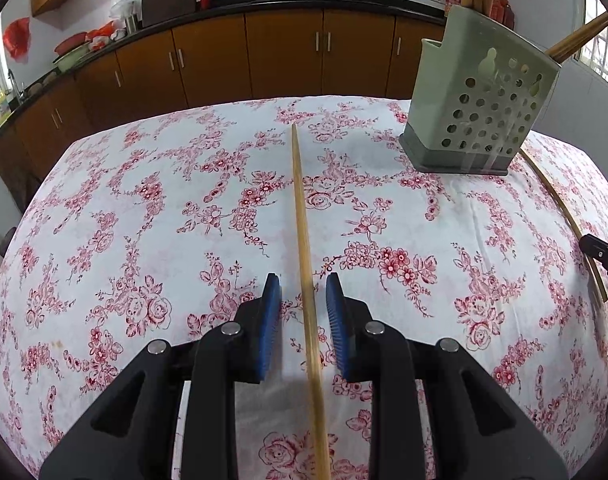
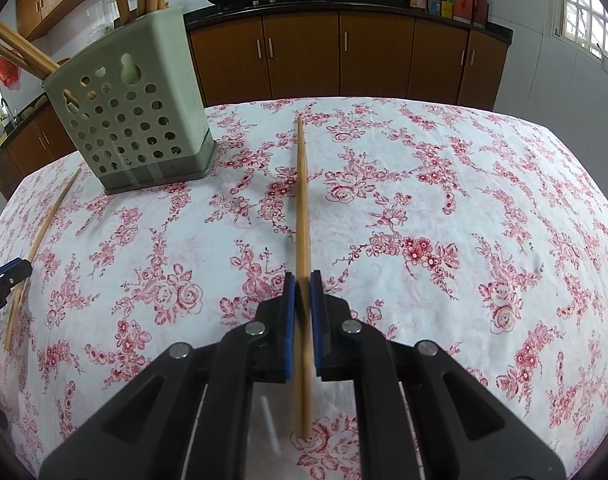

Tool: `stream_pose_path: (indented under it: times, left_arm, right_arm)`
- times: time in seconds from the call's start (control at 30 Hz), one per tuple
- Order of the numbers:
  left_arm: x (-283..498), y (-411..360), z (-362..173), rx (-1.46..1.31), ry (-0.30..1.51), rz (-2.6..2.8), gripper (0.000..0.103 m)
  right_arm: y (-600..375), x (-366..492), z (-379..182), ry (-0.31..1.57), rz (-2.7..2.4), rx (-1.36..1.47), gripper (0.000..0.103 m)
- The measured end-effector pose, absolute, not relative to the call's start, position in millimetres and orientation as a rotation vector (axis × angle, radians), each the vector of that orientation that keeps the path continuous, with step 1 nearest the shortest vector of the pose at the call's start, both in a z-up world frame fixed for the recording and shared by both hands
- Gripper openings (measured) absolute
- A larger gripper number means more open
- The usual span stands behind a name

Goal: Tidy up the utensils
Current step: 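Close the left tool on its chopstick and lift while the right tool lifts its chopstick, then raise both held chopsticks upright and carry them over the green holder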

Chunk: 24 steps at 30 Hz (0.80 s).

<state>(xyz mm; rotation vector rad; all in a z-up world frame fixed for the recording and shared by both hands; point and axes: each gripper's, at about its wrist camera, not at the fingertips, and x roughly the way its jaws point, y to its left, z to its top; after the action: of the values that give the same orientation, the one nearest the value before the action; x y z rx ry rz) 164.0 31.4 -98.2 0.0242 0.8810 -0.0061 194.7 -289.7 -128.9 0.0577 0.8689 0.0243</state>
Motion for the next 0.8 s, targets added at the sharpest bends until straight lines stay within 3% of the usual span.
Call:
stream_pose_path:
  times: [0.17, 0.3, 0.8]
  left_arm:
    - [158.7, 31.0, -98.3, 0.027, 0.881, -0.002, 0.024]
    - [154.0, 30.7, -97.9, 0.030, 0.885, 0.014, 0.008]
    - [149.4, 44.8, -39.7, -0.061, 0.789, -0.017, 0.008]
  right_arm:
    - [-290.6, 191.0, -128.6, 0.869, 0.021, 0.061, 0.009]
    - [-290.8, 189.4, -126.6, 0.873, 0.023, 0.059, 0.008]
    - [-307.2, 170.1, -48.4, 0.678, 0.038, 0.115, 0.008]
